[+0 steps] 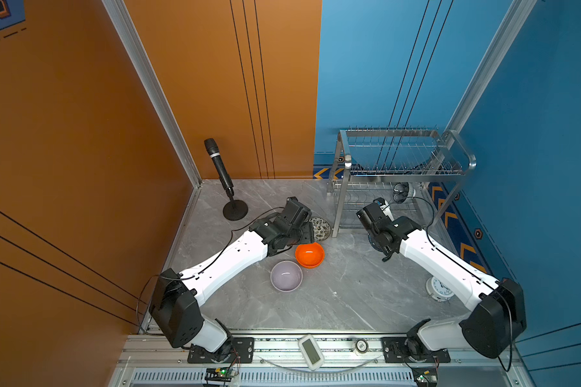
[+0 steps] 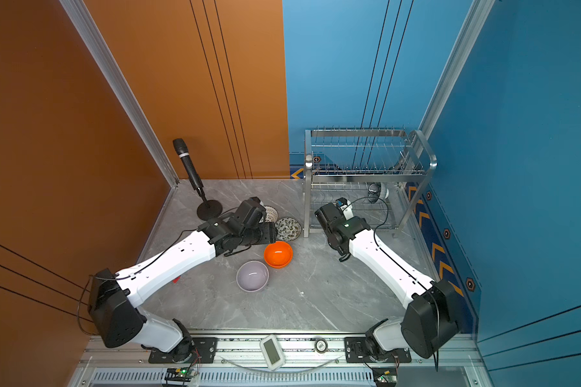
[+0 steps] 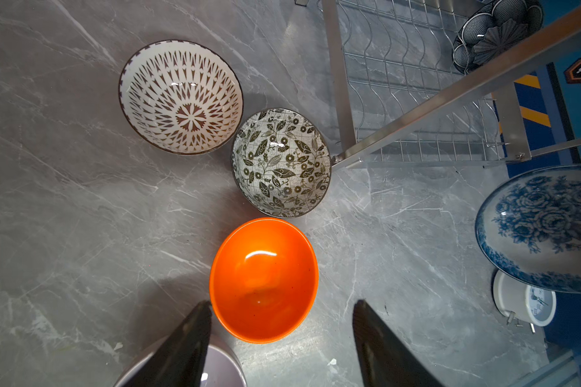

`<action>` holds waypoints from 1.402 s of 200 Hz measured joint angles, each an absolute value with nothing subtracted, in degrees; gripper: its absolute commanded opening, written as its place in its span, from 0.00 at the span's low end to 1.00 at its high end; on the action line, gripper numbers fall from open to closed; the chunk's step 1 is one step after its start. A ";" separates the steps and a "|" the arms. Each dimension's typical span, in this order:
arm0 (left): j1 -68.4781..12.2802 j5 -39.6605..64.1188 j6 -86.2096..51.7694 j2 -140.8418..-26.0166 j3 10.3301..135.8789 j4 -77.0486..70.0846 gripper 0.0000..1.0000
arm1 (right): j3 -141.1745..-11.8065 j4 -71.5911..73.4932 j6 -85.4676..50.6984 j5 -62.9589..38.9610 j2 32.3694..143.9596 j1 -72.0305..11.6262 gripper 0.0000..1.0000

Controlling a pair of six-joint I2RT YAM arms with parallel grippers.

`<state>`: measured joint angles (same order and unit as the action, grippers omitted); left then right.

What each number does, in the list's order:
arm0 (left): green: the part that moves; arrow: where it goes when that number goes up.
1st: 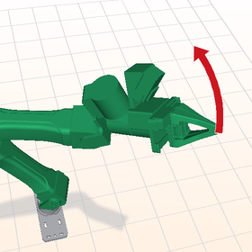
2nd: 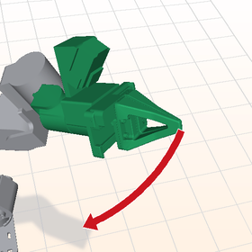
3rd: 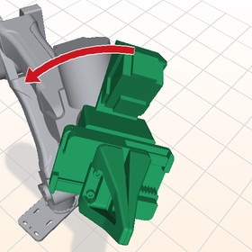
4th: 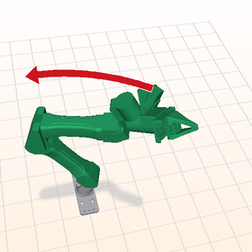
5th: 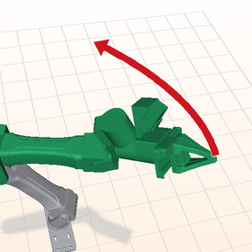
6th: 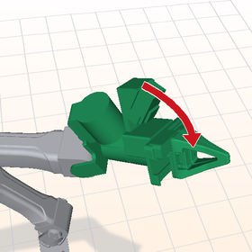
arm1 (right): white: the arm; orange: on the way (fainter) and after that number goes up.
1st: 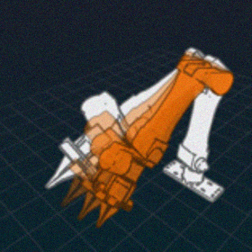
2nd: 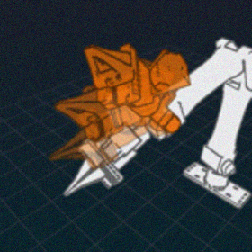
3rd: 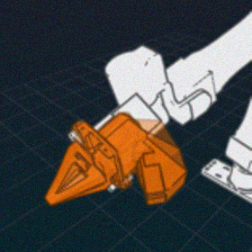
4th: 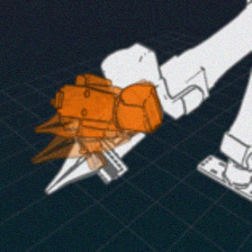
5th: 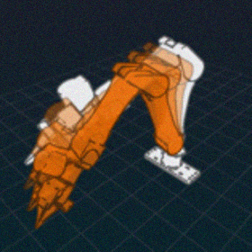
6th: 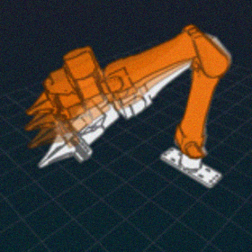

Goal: Load bowls into a dish rack
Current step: Place the bowl in the dish rack.

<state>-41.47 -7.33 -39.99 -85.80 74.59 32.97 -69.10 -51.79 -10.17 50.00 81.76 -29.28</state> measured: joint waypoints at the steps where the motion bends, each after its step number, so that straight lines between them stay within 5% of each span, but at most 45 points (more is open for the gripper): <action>1: -41.45 -7.33 -39.99 -85.80 74.59 32.97 0.68 | -69.12 -51.77 -10.11 50.09 81.82 -29.23 0.00; 93: -39.66 -7.33 -39.97 -85.80 74.59 33.06 0.68 | -69.97 -41.47 1.78 60.31 89.71 -24.80 0.00; 280: -38.50 -9.78 -40.69 -84.29 74.11 34.54 0.67 | -83.48 -23.64 19.38 61.76 109.45 -16.08 0.00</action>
<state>-38.50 -9.78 -40.69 -84.29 74.11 34.54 -83.48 -23.64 19.38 61.76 109.45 -16.08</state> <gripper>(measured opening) 0.675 0.057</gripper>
